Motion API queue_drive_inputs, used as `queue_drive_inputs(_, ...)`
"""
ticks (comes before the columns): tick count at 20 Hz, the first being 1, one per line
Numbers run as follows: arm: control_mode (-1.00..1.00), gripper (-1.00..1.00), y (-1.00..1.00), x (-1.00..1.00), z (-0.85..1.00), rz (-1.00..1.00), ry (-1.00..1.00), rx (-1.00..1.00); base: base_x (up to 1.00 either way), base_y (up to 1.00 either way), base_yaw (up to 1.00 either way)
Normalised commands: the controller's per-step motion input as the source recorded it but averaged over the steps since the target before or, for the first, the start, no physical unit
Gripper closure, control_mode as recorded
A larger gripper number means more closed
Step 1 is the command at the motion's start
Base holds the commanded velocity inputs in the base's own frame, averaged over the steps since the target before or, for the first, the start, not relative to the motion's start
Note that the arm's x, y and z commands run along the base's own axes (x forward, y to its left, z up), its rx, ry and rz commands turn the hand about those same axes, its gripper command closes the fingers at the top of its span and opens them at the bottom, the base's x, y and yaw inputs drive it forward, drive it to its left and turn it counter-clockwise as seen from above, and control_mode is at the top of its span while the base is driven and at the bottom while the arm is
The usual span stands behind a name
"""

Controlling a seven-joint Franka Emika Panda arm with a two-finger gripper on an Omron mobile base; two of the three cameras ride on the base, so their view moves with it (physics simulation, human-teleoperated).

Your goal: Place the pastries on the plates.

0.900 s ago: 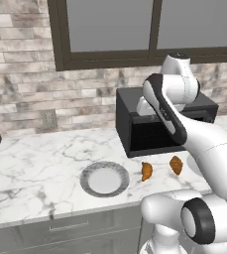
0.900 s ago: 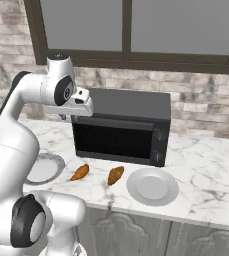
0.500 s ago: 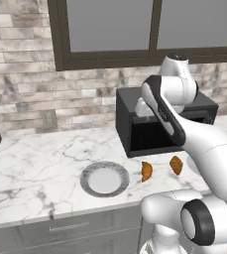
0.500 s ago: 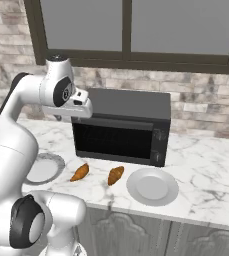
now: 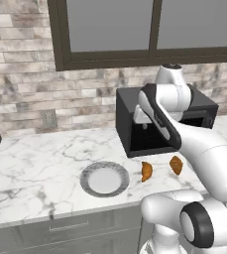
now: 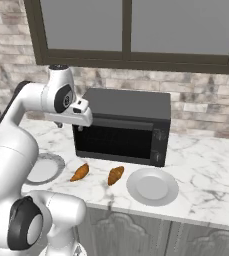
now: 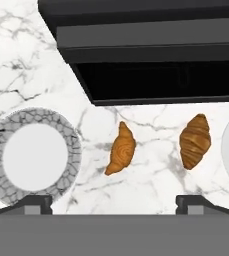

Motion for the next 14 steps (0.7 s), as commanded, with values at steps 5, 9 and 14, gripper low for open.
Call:
queue_drive_inputs(5,-1.0,-1.0,0.0,0.0,-0.31,-0.04,0.0,-0.01,0.0,0.0,0.0)
queue_drive_inputs(9,-1.0,-1.0,0.0,0.0,-0.58,-0.07,0.06,0.0,0.0,0.0,0.0)
queue_drive_inputs(14,-1.0,-1.0,0.0,0.0,-0.59,-0.06,0.06,-0.01,0.0,0.0,0.0)
